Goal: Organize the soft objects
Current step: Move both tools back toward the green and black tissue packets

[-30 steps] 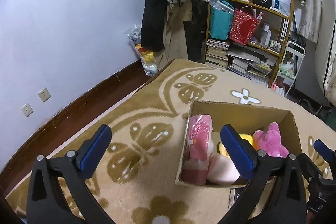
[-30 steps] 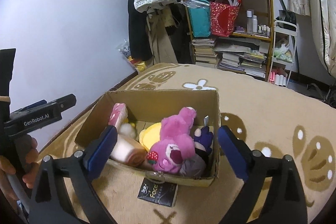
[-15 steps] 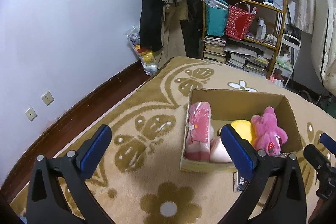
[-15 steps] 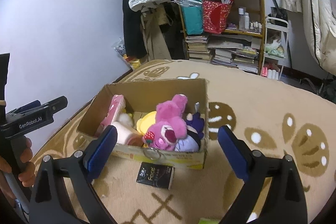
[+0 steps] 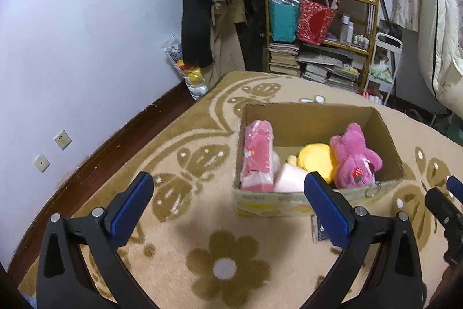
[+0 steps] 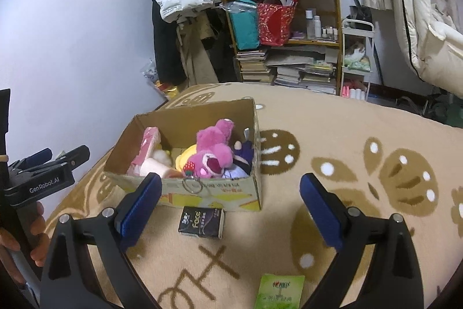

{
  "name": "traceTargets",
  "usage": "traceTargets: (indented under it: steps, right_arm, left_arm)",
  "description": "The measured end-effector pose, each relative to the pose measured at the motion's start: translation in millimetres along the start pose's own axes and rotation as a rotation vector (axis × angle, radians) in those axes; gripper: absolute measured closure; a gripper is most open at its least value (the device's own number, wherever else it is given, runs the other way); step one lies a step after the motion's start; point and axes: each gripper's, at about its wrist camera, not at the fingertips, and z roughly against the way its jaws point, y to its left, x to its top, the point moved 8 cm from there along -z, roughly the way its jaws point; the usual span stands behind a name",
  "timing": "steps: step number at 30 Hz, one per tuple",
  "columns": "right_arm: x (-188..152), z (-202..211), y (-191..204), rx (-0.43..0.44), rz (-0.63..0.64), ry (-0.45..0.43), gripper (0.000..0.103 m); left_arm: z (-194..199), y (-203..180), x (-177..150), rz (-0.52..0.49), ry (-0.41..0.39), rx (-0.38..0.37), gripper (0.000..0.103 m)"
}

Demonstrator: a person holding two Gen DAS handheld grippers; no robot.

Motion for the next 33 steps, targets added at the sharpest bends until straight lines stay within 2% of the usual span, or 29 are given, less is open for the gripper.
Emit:
traceTargets:
  steps: [4,9,22,25,33]
  right_arm:
    - [-8.7,3.8,-1.2,-0.005,-0.012,0.017,0.003]
    - [-20.2,8.9,-3.5,-0.018,-0.011,0.038,0.003]
    - [-56.4,4.9,-38.7,-0.074,-0.110,0.134,0.005]
    - [-62.8,-1.6,-44.1,-0.077,-0.126,0.159,0.008]
    - [-83.7,-19.3,-52.3,-0.105,-0.127,0.253,0.009]
  left_arm:
    - [0.1,-11.7,-5.8,-0.046,0.014,-0.006,0.000]
    - [3.5,-24.2,-11.3,-0.084,-0.003,0.025,0.000]
    - [-10.8,-64.2,-33.8,-0.156,0.072,-0.050,0.000]
    - [-14.7,-71.2,-36.0,-0.165,0.084,-0.063,0.000]
    - [-34.2,-86.5,-44.2,-0.176,0.128,-0.084,0.000]
